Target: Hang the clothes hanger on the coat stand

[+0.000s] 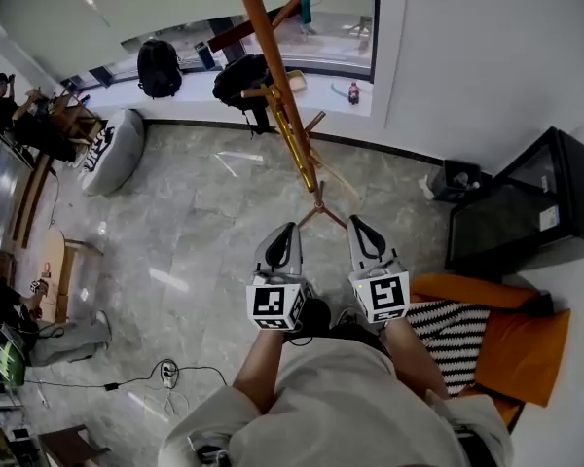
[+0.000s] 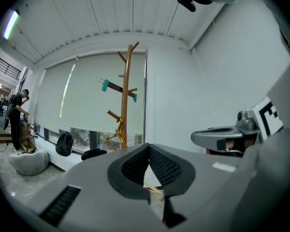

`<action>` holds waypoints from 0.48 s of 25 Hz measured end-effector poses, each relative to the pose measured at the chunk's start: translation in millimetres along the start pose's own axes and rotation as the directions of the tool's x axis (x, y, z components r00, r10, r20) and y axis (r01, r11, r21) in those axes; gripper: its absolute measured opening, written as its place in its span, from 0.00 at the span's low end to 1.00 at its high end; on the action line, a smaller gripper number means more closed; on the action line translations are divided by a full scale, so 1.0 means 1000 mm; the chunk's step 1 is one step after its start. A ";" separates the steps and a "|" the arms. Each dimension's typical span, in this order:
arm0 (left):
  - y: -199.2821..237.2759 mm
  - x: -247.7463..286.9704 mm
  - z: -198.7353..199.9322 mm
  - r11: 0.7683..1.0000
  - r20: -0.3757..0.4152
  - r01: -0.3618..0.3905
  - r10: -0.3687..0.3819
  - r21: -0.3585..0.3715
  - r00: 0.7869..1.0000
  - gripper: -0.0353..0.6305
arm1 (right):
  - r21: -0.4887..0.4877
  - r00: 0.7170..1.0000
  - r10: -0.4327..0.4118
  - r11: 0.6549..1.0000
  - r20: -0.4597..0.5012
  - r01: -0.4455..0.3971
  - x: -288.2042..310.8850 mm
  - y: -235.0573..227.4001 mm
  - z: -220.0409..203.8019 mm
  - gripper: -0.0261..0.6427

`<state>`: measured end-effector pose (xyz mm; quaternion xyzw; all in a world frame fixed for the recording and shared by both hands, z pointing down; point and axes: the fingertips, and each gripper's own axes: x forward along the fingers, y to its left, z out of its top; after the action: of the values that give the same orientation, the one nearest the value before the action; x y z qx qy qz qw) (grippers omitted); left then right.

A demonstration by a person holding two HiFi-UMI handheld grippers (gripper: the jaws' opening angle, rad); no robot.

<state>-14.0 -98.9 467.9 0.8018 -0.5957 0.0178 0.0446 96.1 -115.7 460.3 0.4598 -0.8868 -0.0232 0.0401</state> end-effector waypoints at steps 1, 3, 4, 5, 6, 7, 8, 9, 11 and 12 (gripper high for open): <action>0.002 -0.003 0.000 1.000 -0.002 -0.002 0.002 -0.002 1.000 0.07 | 0.004 1.000 -0.002 1.000 0.003 0.002 -0.001 0.003 0.000 0.05; 0.006 -0.006 0.001 1.000 -0.002 -0.012 0.012 0.000 1.000 0.07 | 0.011 1.000 -0.007 1.000 0.009 0.007 -0.002 0.007 0.001 0.05; 0.008 -0.008 0.002 1.000 0.000 -0.019 0.019 -0.001 1.000 0.07 | 0.014 1.000 -0.010 1.000 0.012 0.010 -0.001 0.008 0.002 0.05; 0.010 -0.010 0.003 1.000 0.005 -0.025 0.025 -0.004 1.000 0.07 | 0.017 1.000 -0.013 1.000 0.016 0.013 -0.001 0.009 0.004 0.05; 0.011 -0.012 0.005 1.000 0.012 -0.030 0.030 -0.010 0.999 0.07 | 0.019 1.000 -0.014 1.000 0.021 0.014 -0.001 0.011 0.007 0.05; 0.013 -0.015 0.007 0.999 0.019 -0.031 0.031 -0.015 0.999 0.07 | 0.017 1.000 -0.014 1.000 0.024 0.014 0.000 0.013 0.009 0.05; 0.014 -0.019 0.009 0.999 0.023 -0.030 0.030 -0.015 0.999 0.07 | 0.013 1.000 -0.013 1.000 0.027 0.013 0.001 0.016 0.012 0.05; 0.016 -0.023 0.011 1.000 0.023 -0.026 0.026 -0.010 0.999 0.07 | 0.008 0.999 -0.014 1.000 0.030 0.013 0.002 0.020 0.015 0.05; 0.023 -0.028 0.013 1.000 0.017 -0.017 0.017 0.008 1.000 0.07 | 0.001 0.999 -0.018 1.000 0.037 0.018 0.006 0.028 0.021 0.05; 0.028 -0.030 0.014 1.000 0.015 -0.012 0.012 0.017 1.000 0.07 | 0.001 0.999 -0.024 1.000 0.040 0.024 0.009 0.032 0.024 0.05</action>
<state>-49.5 -79.7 452.6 0.7988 -0.6005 0.0171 0.0331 62.4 -104.7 439.7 0.4699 -0.8818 -0.0329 0.0219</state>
